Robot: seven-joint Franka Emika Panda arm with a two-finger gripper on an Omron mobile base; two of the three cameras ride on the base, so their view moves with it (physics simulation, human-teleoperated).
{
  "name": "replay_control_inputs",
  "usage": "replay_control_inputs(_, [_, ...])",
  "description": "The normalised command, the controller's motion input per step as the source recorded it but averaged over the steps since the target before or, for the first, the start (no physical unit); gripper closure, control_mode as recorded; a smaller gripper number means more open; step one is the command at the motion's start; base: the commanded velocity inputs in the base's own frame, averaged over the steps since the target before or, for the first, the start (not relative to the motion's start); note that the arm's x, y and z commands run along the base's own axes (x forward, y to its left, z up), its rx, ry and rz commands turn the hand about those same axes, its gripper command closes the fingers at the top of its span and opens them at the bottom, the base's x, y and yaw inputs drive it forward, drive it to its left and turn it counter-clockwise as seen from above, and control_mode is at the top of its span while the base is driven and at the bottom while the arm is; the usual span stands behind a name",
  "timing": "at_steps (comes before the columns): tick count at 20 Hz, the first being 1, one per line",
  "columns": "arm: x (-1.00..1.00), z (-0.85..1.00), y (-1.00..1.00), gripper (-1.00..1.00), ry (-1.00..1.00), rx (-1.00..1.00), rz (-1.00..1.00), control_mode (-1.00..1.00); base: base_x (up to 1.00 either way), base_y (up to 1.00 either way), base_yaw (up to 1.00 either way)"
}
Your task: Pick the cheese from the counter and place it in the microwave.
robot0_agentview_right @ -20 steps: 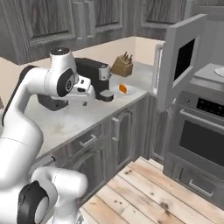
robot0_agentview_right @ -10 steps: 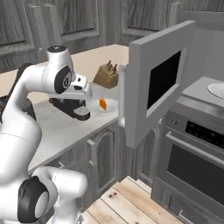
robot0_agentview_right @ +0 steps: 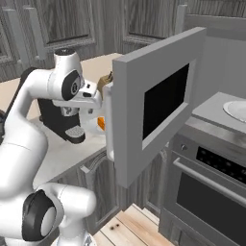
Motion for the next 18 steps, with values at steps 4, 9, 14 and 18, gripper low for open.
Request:
replay_control_inputs(4, [0.00,0.00,0.00,-1.00,0.00,0.00,0.00,1.00,0.00,0.00,0.00])
replay_control_inputs(9, [0.38,-0.15,0.00,-1.00,0.00,-0.01,0.01,-1.00,0.10,0.00,0.00])
replay_control_inputs(14, [0.59,-0.26,0.00,-1.00,0.00,-0.01,0.23,-1.00,0.00,0.00,0.00])
replay_control_inputs(18, [0.49,-0.06,0.00,-1.00,0.00,0.00,0.37,-1.00,0.00,0.00,0.00])
